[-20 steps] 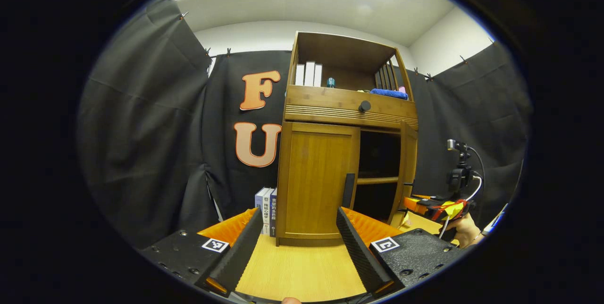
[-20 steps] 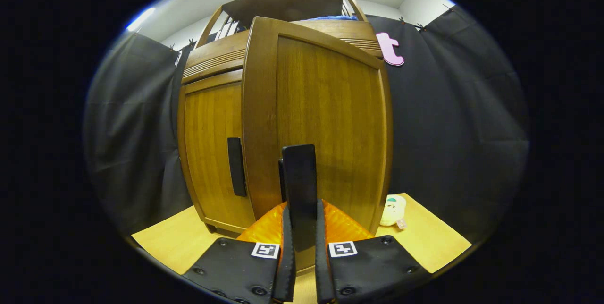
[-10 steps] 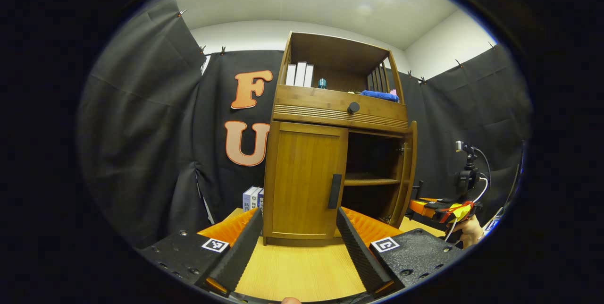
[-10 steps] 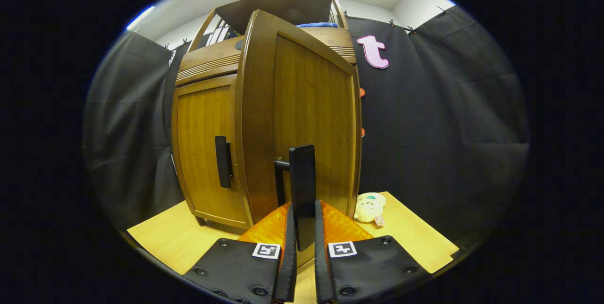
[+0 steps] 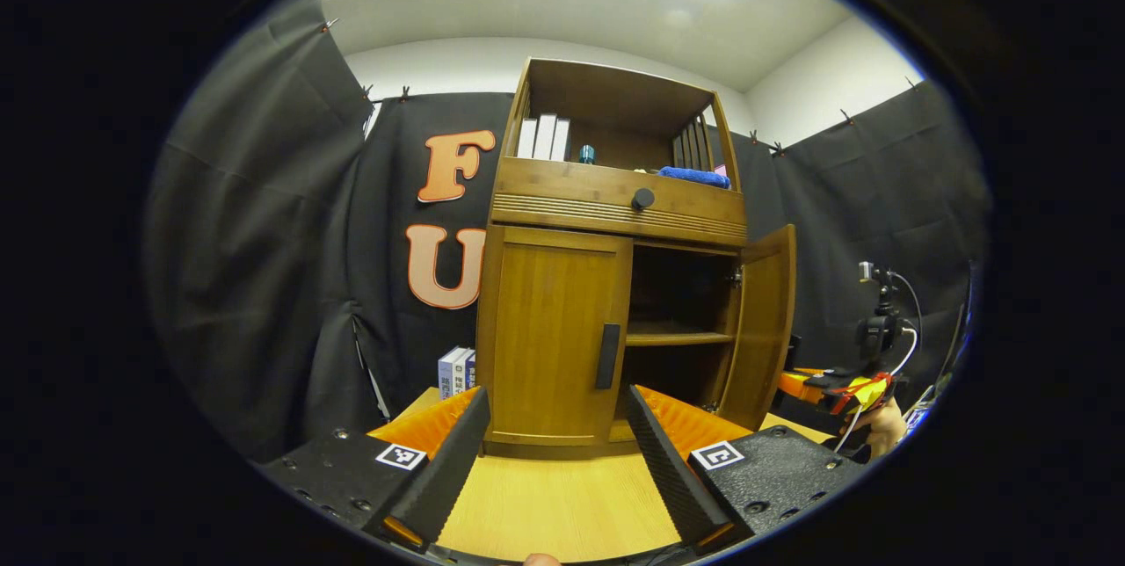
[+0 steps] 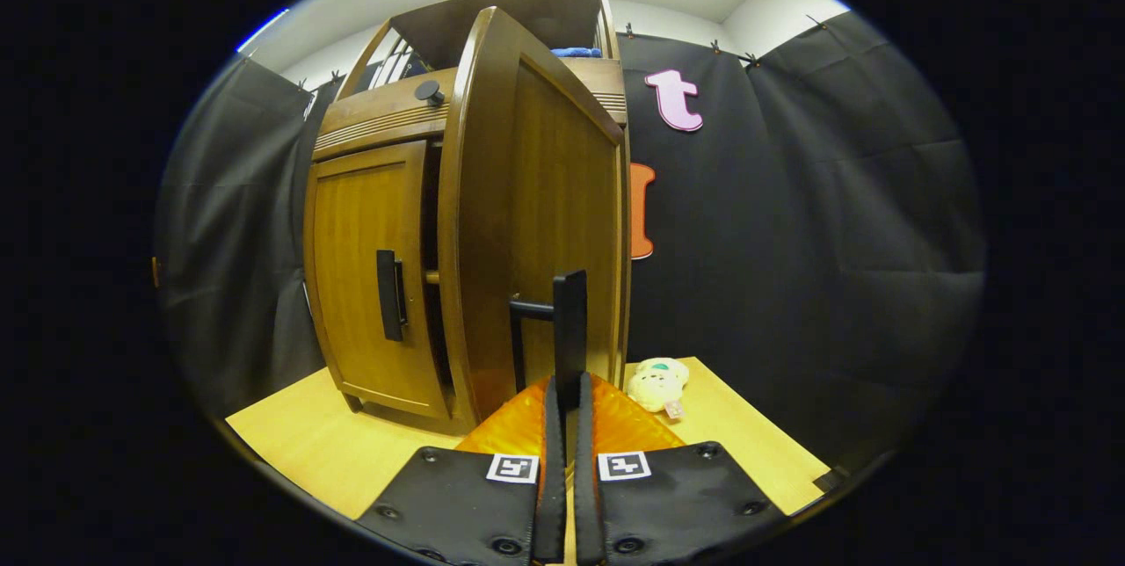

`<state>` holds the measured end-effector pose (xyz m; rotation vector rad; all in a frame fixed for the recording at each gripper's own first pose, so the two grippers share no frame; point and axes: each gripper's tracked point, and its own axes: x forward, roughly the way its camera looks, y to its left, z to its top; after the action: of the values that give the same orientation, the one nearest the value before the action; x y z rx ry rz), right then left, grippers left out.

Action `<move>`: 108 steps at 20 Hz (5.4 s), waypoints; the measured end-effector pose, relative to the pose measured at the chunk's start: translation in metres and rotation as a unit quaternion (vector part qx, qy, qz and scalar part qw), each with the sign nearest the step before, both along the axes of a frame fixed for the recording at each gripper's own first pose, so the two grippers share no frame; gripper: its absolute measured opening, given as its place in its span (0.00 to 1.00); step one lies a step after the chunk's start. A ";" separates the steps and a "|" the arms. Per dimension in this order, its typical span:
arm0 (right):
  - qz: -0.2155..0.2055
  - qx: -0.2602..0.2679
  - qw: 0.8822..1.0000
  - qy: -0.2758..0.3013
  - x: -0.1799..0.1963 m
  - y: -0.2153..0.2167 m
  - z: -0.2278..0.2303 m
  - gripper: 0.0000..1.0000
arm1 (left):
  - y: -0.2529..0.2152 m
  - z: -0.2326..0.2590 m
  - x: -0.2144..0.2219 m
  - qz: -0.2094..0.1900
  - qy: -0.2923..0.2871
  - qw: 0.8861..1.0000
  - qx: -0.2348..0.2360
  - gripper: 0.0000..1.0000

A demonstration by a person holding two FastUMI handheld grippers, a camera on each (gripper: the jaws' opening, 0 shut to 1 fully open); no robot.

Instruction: Open the right door of the double-door shoe cabinet with the right hand, and open the left door with the left hand.

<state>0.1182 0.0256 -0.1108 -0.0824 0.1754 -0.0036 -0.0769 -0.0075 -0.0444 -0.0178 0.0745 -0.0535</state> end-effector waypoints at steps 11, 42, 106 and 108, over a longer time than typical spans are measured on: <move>0.005 0.009 1.000 -0.005 -0.002 -0.020 0.003 0.11 | -0.022 -0.006 0.007 -0.009 0.008 1.000 0.002 0.97; -0.015 0.035 0.999 -0.024 -0.016 -0.080 0.009 0.09 | -0.099 -0.026 0.069 -0.004 0.013 1.000 0.018 0.98; -0.083 0.023 0.992 -0.091 -0.039 -0.099 0.038 0.90 | -0.100 -0.139 0.320 -0.033 0.053 0.996 0.062 0.15; -0.083 0.019 0.992 -0.093 -0.040 -0.100 0.040 0.90 | -0.097 -0.136 0.309 -0.043 0.055 0.996 0.056 0.12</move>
<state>0.0787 -0.0742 -0.0711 -0.0298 -0.0050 -0.1727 0.2317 -0.1049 -0.1806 0.0942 0.1888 -0.1351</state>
